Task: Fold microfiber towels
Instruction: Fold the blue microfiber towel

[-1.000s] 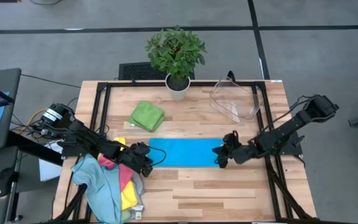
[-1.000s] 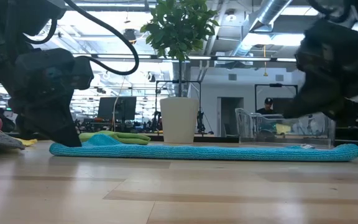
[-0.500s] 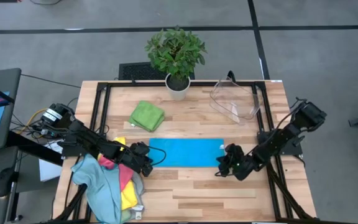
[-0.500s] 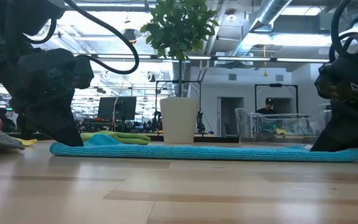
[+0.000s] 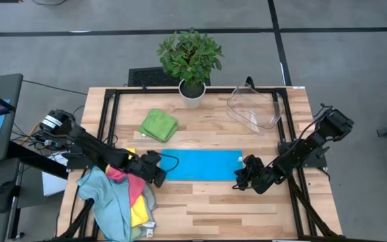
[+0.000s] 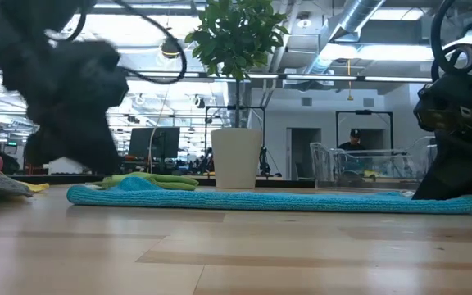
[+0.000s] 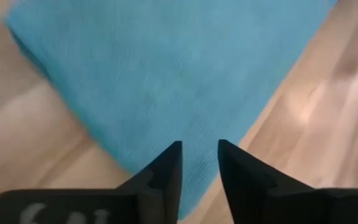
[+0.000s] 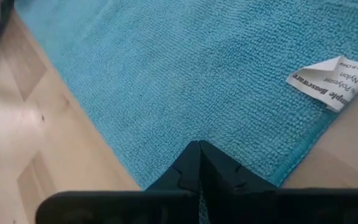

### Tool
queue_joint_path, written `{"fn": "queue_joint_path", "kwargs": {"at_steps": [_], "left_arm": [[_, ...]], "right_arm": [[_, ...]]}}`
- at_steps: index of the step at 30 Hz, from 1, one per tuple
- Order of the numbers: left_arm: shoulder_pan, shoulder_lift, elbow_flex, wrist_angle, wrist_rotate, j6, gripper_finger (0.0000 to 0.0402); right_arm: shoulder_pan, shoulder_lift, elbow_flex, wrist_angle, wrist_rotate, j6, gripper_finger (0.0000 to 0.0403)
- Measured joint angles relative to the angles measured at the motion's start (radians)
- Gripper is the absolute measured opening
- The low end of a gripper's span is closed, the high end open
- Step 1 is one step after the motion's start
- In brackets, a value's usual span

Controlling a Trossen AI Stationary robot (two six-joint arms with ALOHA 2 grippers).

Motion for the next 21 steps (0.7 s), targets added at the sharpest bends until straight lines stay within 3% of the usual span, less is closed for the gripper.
{"fn": "queue_joint_path", "kwargs": {"at_steps": [5,11,16,21], "left_arm": [[0.034,-0.103,0.001,0.002,-0.050,0.000,0.0116],[0.042,-0.139,0.001,0.005,-0.104,0.058,0.0109],[0.029,-0.074,0.001,0.128,-0.096,0.129,0.0078],[0.051,0.066,0.001,0.324,-0.037,0.187,0.0034]], "right_arm": [[0.007,-0.029,0.019,-0.013,-0.032,-0.038,0.0035],[0.027,-0.086,0.032,-0.043,-0.010,-0.054,0.0022],[0.073,-0.089,0.033,-0.047,-0.003,-0.017,0.0022],[0.154,-0.056,0.034,-0.132,-0.002,0.151,0.0024]]}}
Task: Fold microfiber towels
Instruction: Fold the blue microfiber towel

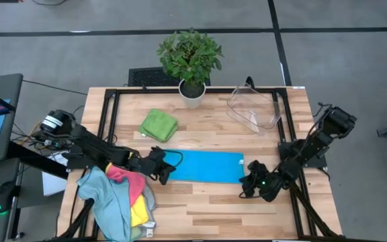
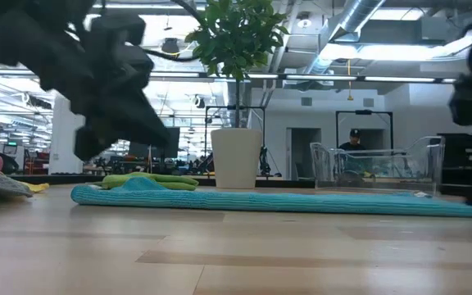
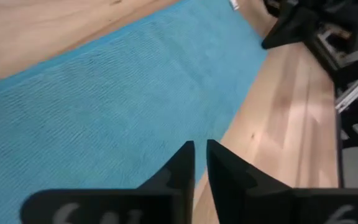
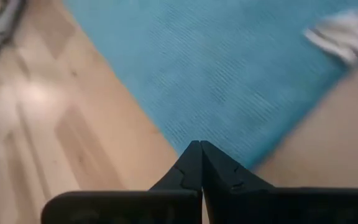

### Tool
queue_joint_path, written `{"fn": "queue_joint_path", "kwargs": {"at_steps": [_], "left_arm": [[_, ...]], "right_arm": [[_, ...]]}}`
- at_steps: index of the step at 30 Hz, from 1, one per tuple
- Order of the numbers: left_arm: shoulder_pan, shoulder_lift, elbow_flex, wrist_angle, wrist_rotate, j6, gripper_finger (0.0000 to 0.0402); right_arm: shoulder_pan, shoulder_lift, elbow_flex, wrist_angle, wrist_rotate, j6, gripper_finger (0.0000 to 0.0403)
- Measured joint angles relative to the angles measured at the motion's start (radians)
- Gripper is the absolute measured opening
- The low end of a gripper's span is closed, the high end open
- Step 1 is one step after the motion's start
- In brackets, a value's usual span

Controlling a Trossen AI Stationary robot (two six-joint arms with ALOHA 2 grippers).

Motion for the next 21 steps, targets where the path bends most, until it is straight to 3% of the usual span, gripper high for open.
{"fn": "queue_joint_path", "kwargs": {"at_steps": [4,8,13,21], "left_arm": [[0.025,0.086,0.000,0.107,0.032,0.000,0.0006],[0.053,0.143,0.000,0.130,0.101,-0.001,0.0005],[0.078,0.137,0.000,0.156,0.174,0.004,0.0002],[0.150,0.054,0.000,0.193,0.182,0.046,0.0001]], "right_arm": [[0.048,0.001,0.001,-0.068,0.002,0.098,0.0021],[0.057,0.000,0.003,-0.094,-0.003,0.128,0.0027],[0.032,-0.054,0.027,-0.168,-0.050,0.134,0.0038],[-0.006,-0.150,0.168,-0.521,-0.310,0.146,0.0076]]}}
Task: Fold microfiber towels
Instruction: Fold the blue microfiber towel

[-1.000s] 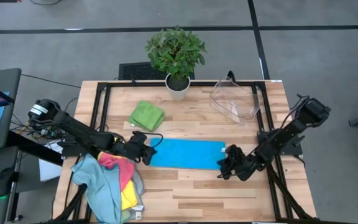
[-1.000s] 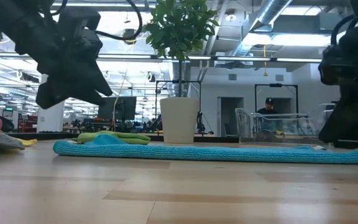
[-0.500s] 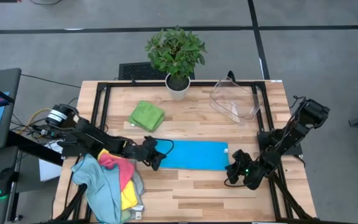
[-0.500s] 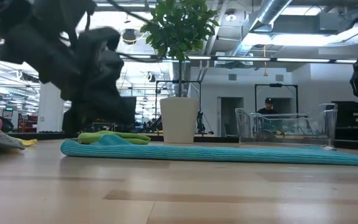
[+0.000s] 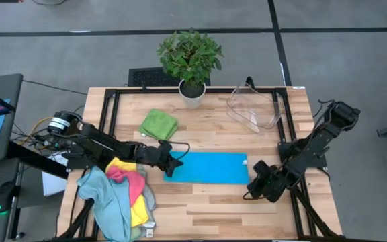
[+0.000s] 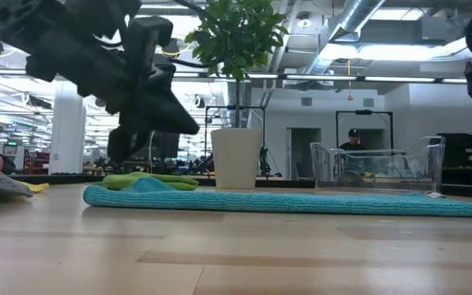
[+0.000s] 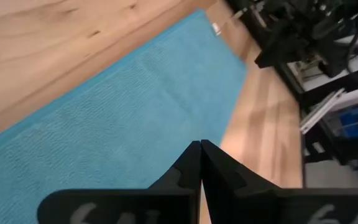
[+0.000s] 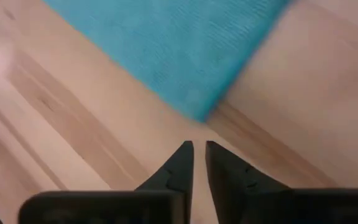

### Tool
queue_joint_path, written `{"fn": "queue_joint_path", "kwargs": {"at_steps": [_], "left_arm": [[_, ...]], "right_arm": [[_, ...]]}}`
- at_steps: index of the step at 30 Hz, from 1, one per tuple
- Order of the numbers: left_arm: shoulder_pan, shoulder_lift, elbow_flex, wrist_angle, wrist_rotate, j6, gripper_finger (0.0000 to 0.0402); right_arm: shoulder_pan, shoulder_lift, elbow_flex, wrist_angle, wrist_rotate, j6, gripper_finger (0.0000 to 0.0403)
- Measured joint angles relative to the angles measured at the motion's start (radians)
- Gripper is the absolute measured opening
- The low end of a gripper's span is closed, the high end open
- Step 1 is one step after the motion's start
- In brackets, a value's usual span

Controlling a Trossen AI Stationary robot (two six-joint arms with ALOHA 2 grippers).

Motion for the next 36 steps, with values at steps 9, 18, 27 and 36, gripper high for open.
{"fn": "queue_joint_path", "kwargs": {"at_steps": [9,18,27,36], "left_arm": [[0.012,-0.005,0.000,0.053,0.020,0.003,0.0000],[0.012,-0.005,0.000,0.053,0.020,0.003,0.0000],[0.012,-0.005,0.000,0.051,0.023,0.007,0.0000],[0.013,-0.005,0.000,0.044,0.046,0.014,0.0000]], "right_arm": [[-0.108,0.024,0.146,-0.165,-0.011,0.024,0.0169],[-0.148,0.195,0.150,-0.074,-0.062,0.111,0.0215],[-0.148,0.263,0.153,-0.078,-0.065,0.146,0.0186],[-0.154,0.270,0.167,-0.122,-0.084,0.164,0.0067]]}}
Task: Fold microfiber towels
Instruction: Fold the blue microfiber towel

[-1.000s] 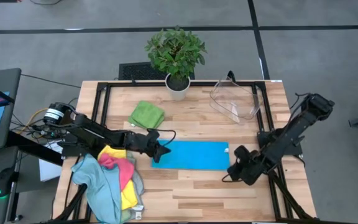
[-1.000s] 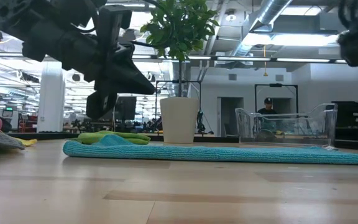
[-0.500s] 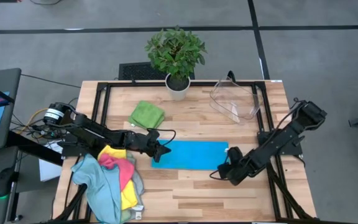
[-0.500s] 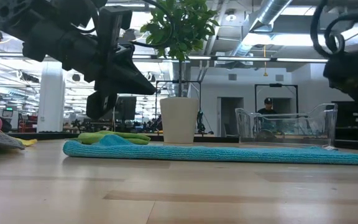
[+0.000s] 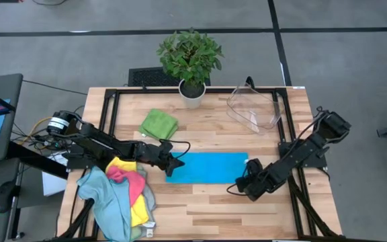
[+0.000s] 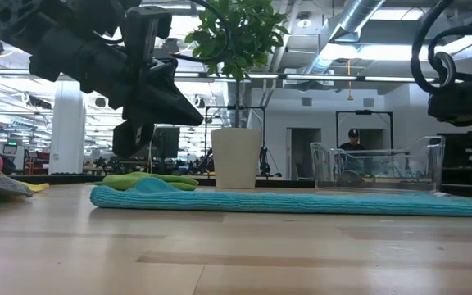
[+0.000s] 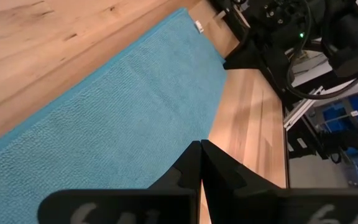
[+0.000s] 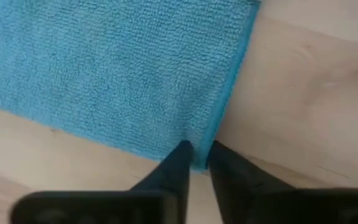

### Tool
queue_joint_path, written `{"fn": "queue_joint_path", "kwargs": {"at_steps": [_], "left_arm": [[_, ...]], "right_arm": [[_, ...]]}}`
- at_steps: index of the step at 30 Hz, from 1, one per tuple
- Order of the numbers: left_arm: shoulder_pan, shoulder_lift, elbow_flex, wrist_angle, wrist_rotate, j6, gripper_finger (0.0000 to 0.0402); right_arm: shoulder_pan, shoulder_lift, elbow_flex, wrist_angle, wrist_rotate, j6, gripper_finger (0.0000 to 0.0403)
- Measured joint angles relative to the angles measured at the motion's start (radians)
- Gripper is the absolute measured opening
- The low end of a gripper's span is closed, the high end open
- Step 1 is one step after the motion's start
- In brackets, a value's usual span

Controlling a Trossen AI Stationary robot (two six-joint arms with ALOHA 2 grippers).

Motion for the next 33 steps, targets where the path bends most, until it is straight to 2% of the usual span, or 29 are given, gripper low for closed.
{"fn": "queue_joint_path", "kwargs": {"at_steps": [6,13,20,33], "left_arm": [[0.028,0.000,0.000,0.002,0.056,0.006,0.0000],[0.053,-0.012,0.000,0.010,0.137,0.005,0.0000],[0.062,-0.074,0.000,0.000,0.147,0.018,0.0000],[0.062,-0.091,0.000,-0.038,0.132,0.034,0.0000]], "right_arm": [[-0.017,-0.006,0.005,0.006,-0.011,-0.049,0.0010],[-0.033,-0.006,0.022,0.023,-0.009,-0.072,0.0015],[-0.059,-0.006,0.103,-0.028,0.001,-0.177,0.0011],[-0.224,-0.003,0.262,-0.035,0.057,-0.544,0.0013]]}}
